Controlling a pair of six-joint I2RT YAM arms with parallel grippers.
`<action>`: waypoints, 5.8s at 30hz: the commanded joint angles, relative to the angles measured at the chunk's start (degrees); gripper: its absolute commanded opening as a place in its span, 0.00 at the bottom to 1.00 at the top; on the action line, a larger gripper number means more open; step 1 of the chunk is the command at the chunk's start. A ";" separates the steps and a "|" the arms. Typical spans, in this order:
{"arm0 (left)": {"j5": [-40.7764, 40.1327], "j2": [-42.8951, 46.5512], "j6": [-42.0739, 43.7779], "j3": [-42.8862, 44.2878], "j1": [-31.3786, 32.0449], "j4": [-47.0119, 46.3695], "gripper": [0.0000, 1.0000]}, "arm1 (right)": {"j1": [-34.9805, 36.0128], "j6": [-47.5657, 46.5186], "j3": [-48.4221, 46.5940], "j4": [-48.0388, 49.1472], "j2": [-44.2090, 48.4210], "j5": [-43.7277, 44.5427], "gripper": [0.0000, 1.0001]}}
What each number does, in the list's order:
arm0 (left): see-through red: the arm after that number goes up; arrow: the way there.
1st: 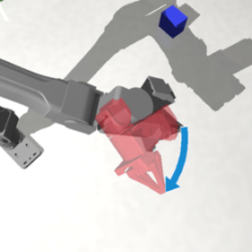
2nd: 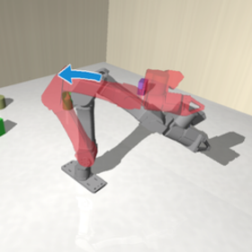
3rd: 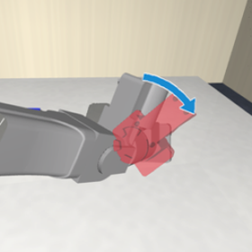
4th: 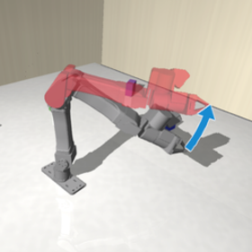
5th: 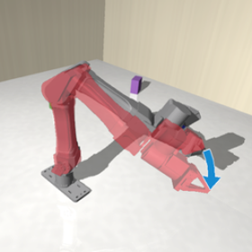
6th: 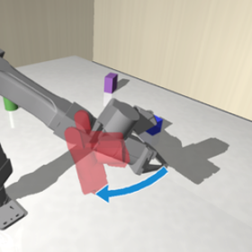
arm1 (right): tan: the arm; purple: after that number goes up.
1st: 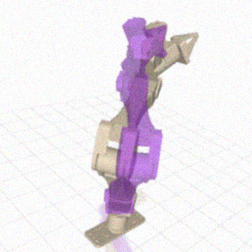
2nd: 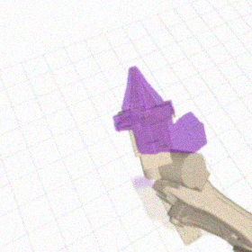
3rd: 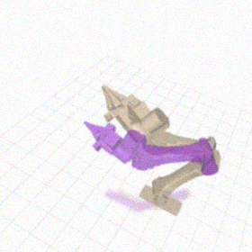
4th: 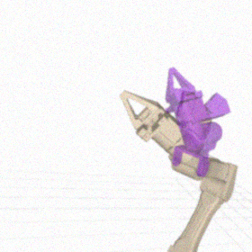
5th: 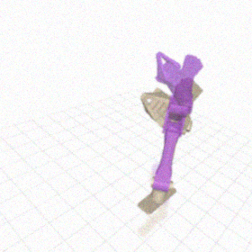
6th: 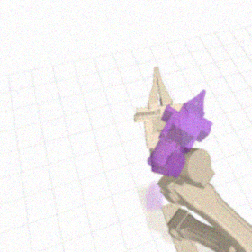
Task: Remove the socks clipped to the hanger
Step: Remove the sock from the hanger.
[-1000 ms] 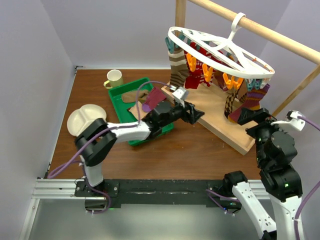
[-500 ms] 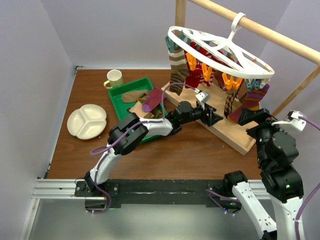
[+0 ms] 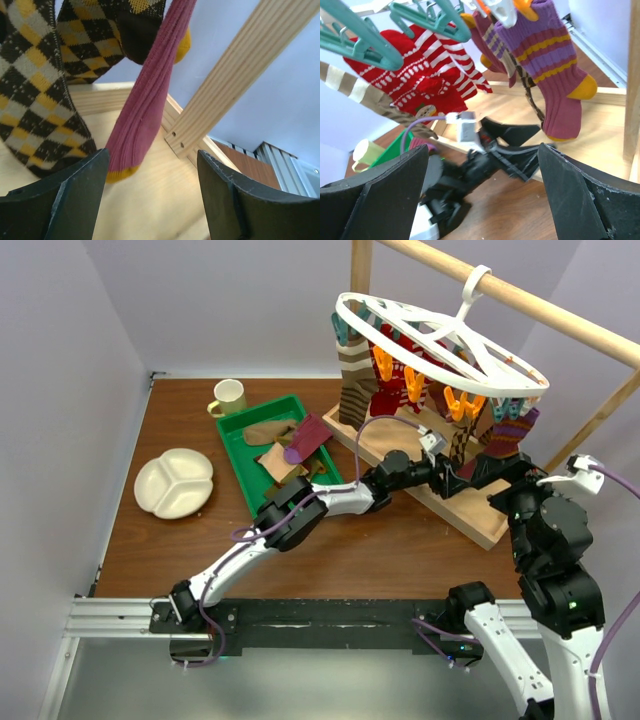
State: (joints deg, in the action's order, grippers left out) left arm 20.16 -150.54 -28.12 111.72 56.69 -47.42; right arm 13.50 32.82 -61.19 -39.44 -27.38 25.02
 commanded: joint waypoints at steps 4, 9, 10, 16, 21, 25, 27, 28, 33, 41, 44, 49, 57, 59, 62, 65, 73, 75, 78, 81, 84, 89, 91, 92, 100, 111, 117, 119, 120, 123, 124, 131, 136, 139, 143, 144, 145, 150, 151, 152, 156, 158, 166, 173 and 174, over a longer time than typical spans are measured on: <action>-5.39 -7.74 -1.24 12.11 1.14 -2.24 0.74 | -0.05 -2.23 -0.69 0.59 -0.05 -2.16 0.95; -9.00 -9.59 -1.59 14.48 2.02 -3.74 0.73 | -0.05 -2.76 -0.77 0.68 0.22 -2.69 0.95; -9.52 -9.77 -1.50 14.92 2.20 -3.82 0.72 | -0.05 -2.76 -0.77 0.59 0.30 -2.78 0.95; -11.19 -9.07 -2.81 13.26 2.90 -3.56 0.74 | -0.05 -2.93 -0.42 0.59 1.10 -3.39 0.95; -12.43 -9.16 -3.87 13.26 2.90 -2.94 0.78 | -0.05 -2.94 -0.69 0.77 1.01 -4.53 0.95; -15.24 -8.02 -5.37 11.15 2.90 -2.41 0.79 | 0.04 -2.94 -0.60 1.03 1.18 -4.89 0.95; -15.94 -8.02 -5.54 10.89 2.90 -2.25 0.80 | -0.05 -3.02 -0.60 1.12 1.10 -5.15 0.95; -16.64 -7.84 -5.72 10.97 2.90 -1.80 0.81 | -0.05 -3.02 -0.60 1.12 1.10 -5.24 0.95; -18.06 -7.84 -5.72 11.58 2.90 -0.31 0.84 | 0.04 -3.20 -1.04 1.03 0.92 -5.59 0.95; -12.62 -9.86 -6.77 13.69 2.99 -3.29 0.64 | -0.05 -3.20 -0.95 1.03 0.92 -5.77 0.95; -10.50 -10.47 -7.04 14.75 3.08 -4.43 0.48 | 0.04 -3.20 -1.04 1.03 0.83 -5.85 0.95; -7.16 -10.13 -7.56 14.75 3.08 -6.28 0.25 | -0.14 -3.20 -0.86 1.21 0.92 -5.86 0.95; -3.91 -1.26 -9.67 0.36 2.99 -15.50 0.05 | -0.05 -3.72 0.37 1.30 0.92 -4.45 0.95; -2.59 1.72 -9.85 -3.94 2.99 -18.13 0.00 | -0.05 -3.99 0.37 1.30 0.75 -3.92 0.95; -1.71 5.06 -10.20 -8.69 2.99 -21.03 0.00 | -0.05 -4.16 0.46 1.21 0.83 -3.31 0.95; -1.88 8.58 -10.90 -14.05 2.90 -24.54 0.00 | -0.05 -4.43 0.28 0.95 1.10 -2.87 0.95; -3.46 20.44 -10.73 -29.96 2.20 -31.76 0.00 | 0.04 -4.87 0.28 -0.20 1.36 -1.02 0.95; -3.64 22.56 -10.55 -32.78 1.94 -32.82 0.00 | -0.05 -5.31 0.37 -0.37 1.18 -0.06 0.95; -3.73 26.43 -10.20 -37.71 1.50 -34.49 0.00 | -0.05 -5.92 0.28 -0.81 1.27 1.69 0.96; -4.43 30.65 -9.41 -42.71 1.32 -35.55 0.00 | -0.05 -6.54 -0.07 -1.77 1.01 3.37 0.96; -6.10 34.95 -8.97 -47.99 0.71 -36.51 0.00 | 0.04 -6.10 -0.42 -3.00 0.66 4.52 0.96; -7.86 42.86 -8.27 -55.64 -0.78 -37.57 0.00 | -0.14 -4.61 -0.07 -4.33 0.13 3.81 0.96; -7.86 46.02 -7.57 -58.01 -1.14 -37.31 0.00 | -0.05 -4.25 0.45 -4.68 0.13 3.81 0.96; -7.95 46.99 -7.39 -58.80 -1.40 -37.39 0.00 | -0.05 -4.08 0.63 -4.77 0.13 3.90 0.96; -9.09 56.30 -6.51 -65.48 -3.25 -36.52 0.00 | -0.05 -3.11 3.88 -2.49 0.04 0.92 0.97; -14.10 65.81 -5.98 -71.37 -5.09 -30.81 0.00 | -0.05 -3.82 7.05 4.97 2.24 -3.04 0.97; -17.00 70.90 -6.69 -72.43 -6.41 -23.79 0.00 | -0.05 -4.08 9.51 9.81 3.38 -5.50 0.97; -17.87 71.87 -6.69 -72.35 -6.67 -21.94 0.00 | 0.04 -4.17 10.12 10.87 3.99 -5.77 0.96; -18.31 72.66 -6.77 -72.09 -6.68 -19.66 0.00 | -0.14 -4.17 10.30 11.92 4.17 -6.38 0.96; -19.98 74.24 -7.21 -71.82 -6.94 -15.45 0.00 | 0.04 -4.78 10.83 13.86 4.52 -7.08 0.96; -21.55 74.60 -7.47 -71.73 -7.03 -14.38 0.00 | -0.05 -5.04 11.00 14.39 4.52 -7.09 0.96; -23.24 76.71 -8.27 -69.62 -7.56 -6.29 0.00 | -0.05 -5.84 12.67 17.81 4.79 -6.12 0.96; -21.66 76.27 -9.06 -67.69 -7.56 -3.04 0.00 | -0.05 -5.05 16.45 25.19 5.22 -9.62 0.98; -20.43 76.01 -10.11 -66.37 -7.56 -0.58 0.00 | -0.05 -4.43 19.52 31.87 5.40 -12.97 0.98; -17.36 76.36 -12.48 -64.97 -7.91 3.11 0.00 | -0.05 -4.61 22.42 38.55 4.00 -15.34 0.99; -16.57 76.45 -13.01 -64.44 -8.08 4.43 0.00 | -0.05 -4.78 23.65 41.35 3.82 -16.48 0.99; -15.08 76.36 -13.62 -64.26 -8.34 4.96 0.00 | 0.04 -4.96 24.44 42.94 3.65 -17.01 0.99; -10.94 76.27 -18.81 -64.35 -9.05 6.55 0.00 | -0.05 -4.96 28.57 51.37 2.68 -19.21 0.99; -9.89 76.36 -19.86 -64.44 -9.40 6.64 0.00 | -0.14 -4.96 28.93 52.26 2.59 -19.56 0.99; -9.53 76.36 -20.39 -64.44 -9.57 6.81 0.00 | -0.05 -5.04 29.37 53.75 2.50 -19.65 0.99; -6.90 76.01 -22.59 -64.17 -10.28 6.99 0.00 | 0.04 -4.43 31.39 56.84 3.03 -20.62 0.99; -5.23 75.48 -23.65 -63.82 -10.37 6.99 0.00 | -0.05 -3.64 31.57 57.54 2.86 -20.53 0.99; -1.97 74.07 -25.67 -63.64 -10.37 7.16 0.00 | -0.05 -3.02 31.48 60.01 0.75 -20.62 0.98; -0.92 73.81 -25.67 -63.38 -10.28 7.34 0.00 | -0.05 -4.34 29.20 57.64 0.04 -19.65 0.61; -0.57 73.64 -25.58 -63.29 -10.28 7.25 0.00 | -0.05 -4.52 28.94 57.29 0.22 -20.00 0.51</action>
State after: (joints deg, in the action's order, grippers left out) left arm 17.45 -76.62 -52.99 45.56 46.63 -38.09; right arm 13.50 28.80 -29.56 16.75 -27.27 4.89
